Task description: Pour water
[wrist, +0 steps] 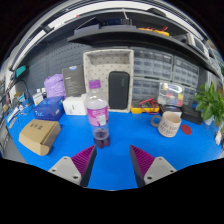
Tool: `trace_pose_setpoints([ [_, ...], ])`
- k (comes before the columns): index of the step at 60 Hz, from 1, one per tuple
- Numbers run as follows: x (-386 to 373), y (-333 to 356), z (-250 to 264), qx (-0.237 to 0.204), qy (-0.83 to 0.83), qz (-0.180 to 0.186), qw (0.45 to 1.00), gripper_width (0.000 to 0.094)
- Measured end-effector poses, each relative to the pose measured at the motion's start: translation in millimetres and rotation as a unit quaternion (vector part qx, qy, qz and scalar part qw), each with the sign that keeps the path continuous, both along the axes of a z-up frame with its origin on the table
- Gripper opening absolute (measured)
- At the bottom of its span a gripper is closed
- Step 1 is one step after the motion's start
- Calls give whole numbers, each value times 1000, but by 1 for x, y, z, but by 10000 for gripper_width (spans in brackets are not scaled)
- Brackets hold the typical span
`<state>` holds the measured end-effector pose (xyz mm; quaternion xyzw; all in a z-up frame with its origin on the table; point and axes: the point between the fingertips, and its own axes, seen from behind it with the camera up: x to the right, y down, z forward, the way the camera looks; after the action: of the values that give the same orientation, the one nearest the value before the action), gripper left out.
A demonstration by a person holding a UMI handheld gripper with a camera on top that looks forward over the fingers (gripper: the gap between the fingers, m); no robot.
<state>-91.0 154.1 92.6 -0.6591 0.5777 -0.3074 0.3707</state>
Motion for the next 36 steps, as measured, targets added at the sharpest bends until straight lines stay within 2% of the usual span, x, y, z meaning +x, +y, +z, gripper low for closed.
trace_pose_setpoints([
  [11, 39, 48, -10, 8, -11, 10, 1000, 671],
  [28, 103, 59, -10, 14, -36, -16, 999, 668],
  [34, 117, 58, -14, 19, -46, -22, 999, 641],
  [36, 120, 60, -14, 24, -51, -20, 998, 591],
])
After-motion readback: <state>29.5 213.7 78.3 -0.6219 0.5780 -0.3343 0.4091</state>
